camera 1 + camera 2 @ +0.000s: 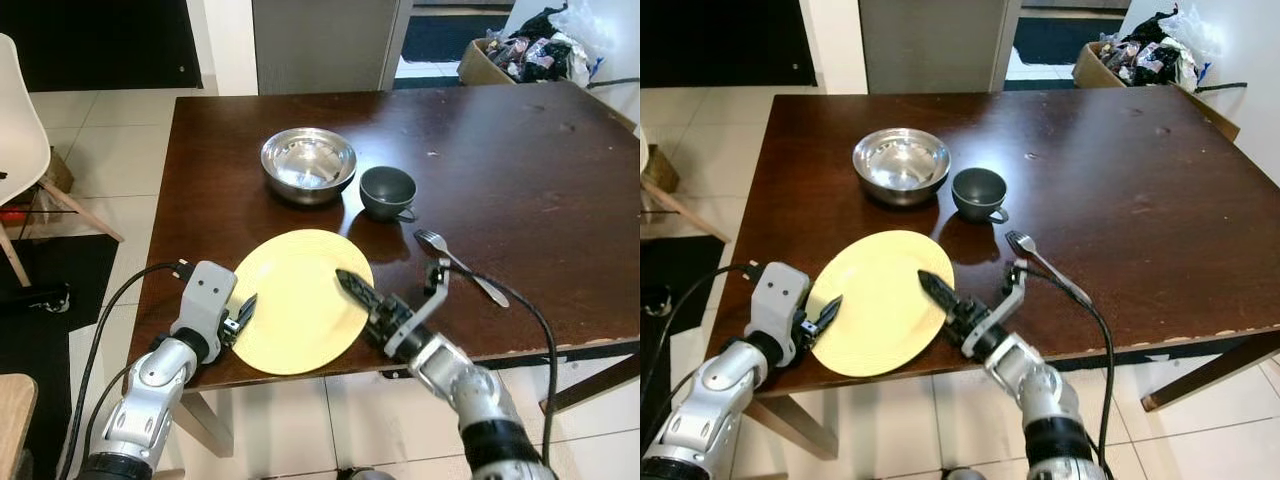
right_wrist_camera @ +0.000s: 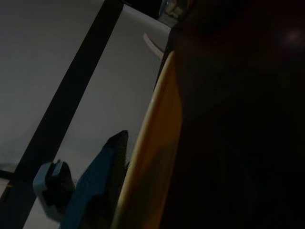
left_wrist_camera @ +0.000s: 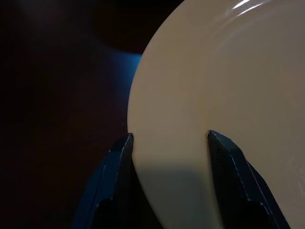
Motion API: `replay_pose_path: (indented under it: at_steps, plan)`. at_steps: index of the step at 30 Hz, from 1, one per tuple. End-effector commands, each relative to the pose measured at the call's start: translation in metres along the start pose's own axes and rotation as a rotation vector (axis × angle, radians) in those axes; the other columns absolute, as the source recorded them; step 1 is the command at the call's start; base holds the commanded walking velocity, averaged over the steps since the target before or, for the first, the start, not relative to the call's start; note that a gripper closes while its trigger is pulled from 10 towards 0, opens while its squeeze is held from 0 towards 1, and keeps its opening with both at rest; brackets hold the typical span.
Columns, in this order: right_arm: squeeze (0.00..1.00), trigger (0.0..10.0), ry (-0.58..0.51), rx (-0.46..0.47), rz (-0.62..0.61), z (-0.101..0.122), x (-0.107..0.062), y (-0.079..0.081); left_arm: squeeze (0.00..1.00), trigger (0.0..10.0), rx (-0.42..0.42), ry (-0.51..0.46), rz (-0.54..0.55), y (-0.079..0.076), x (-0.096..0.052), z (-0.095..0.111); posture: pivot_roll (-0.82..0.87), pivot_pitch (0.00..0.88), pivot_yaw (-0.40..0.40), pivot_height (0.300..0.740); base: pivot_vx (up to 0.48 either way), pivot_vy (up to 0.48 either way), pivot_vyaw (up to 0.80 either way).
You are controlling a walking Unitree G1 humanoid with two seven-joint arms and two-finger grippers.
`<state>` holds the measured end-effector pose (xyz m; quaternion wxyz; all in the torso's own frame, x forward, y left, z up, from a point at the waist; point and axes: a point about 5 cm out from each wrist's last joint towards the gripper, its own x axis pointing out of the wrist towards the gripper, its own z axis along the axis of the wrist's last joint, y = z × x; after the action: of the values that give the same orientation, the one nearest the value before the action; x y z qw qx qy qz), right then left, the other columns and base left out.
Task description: Setting the table
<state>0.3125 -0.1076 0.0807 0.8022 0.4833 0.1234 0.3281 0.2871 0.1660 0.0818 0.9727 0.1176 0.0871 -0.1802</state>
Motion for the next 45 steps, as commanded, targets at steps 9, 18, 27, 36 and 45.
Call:
replay_pose_path:
  at_steps: [9,18,27,36,45]
  plan:
    - [0.0,0.0,0.101,0.038,0.046,-0.025,0.012,0.002,0.0,10.0,-0.013,0.141,-0.041,-0.012,-0.005,-0.029,-0.04,0.06,0.013,0.74,0.0,0.0,0.0]
    - [0.0,0.0,0.114,0.039,-0.057,-0.036,0.001,-0.013,0.0,10.0,-0.027,0.113,-0.029,-0.011,-0.003,-0.025,-0.06,0.057,0.013,0.74,0.0,0.0,0.0]
    - [0.0,0.0,0.087,0.047,-0.018,-0.034,0.004,-0.009,0.0,10.0,-0.11,-0.013,0.04,0.001,-0.003,-0.001,-0.06,0.063,0.009,0.74,0.0,0.0,0.0]
    - [0.0,0.0,-0.01,0.028,0.009,-0.02,0.002,-0.005,0.0,10.0,-0.404,-0.175,-0.003,0.017,-0.011,0.041,-0.06,0.069,0.01,0.74,0.0,0.0,0.0]
    - [0.0,0.0,-0.103,-0.041,0.002,-0.002,-0.006,-0.005,0.0,10.0,-0.459,-0.207,0.162,0.067,-0.03,0.049,-0.05,0.079,0.023,0.74,0.0,0.0,0.0]
